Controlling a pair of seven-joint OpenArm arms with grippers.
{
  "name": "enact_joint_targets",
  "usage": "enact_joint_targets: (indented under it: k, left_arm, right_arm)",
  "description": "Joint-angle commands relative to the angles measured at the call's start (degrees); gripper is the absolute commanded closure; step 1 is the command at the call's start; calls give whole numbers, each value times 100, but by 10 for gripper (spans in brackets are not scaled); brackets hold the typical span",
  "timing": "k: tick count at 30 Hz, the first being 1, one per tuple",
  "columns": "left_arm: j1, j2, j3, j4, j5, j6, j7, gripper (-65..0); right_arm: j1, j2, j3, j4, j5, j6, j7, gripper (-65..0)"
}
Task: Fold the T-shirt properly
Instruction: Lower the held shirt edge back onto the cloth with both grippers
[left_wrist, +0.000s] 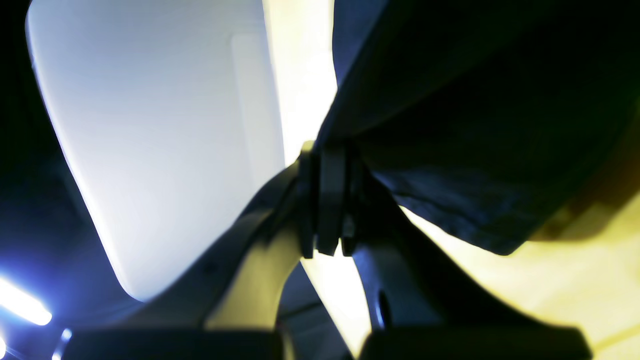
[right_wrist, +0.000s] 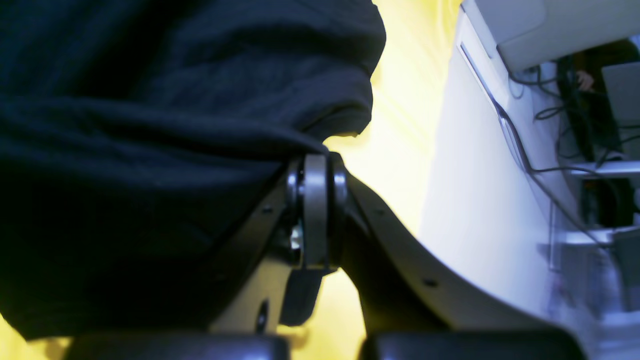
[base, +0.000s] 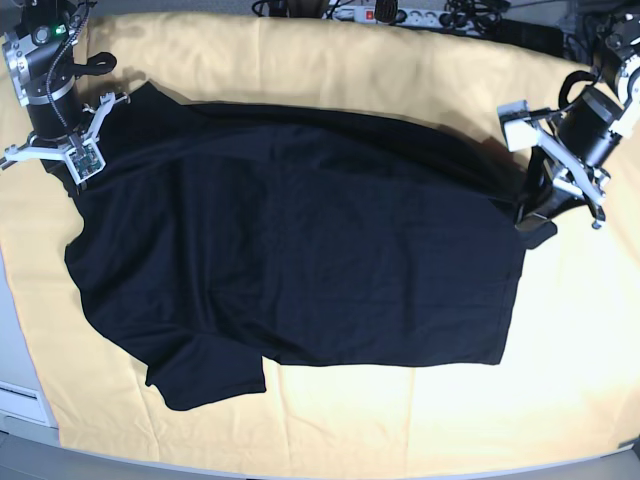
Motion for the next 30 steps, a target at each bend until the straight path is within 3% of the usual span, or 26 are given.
enact_joint_targets:
  k: [1, 4, 7, 10, 15, 24, 30]
  left_arm:
    - [-186, 44, -57, -44, -153, 24, -203, 0]
    - [-636, 470, -57, -317, -741, -363, -542, 0]
    - [-918, 758, -46, -446, -944, -466, -627, 0]
    - [-1141, 894, 44, -603, -992, -490, -629, 0]
    - [-1591, 1078, 389, -1023, -1246, -1071, -925, 0]
    - [-2885, 1384, 1851, -1762, -1137, -1069, -916, 0]
    - [-3598, 1528, 2573, -2262, -1113, -1067, -879, 0]
  right_arm:
    - [61, 79, 48, -35, 9, -26, 105, 0]
    - [280, 81, 48, -407, 15, -22, 114, 0]
    - [435, 83, 48, -612, 63, -17, 127, 0]
    - [581, 87, 48, -654, 61, -22, 120, 0]
    - [680, 160, 48, -654, 310, 13, 142, 0]
    - [680, 170, 42, -656, 610, 356, 192, 0]
    - [817, 170, 42, -951, 612, 319, 232, 0]
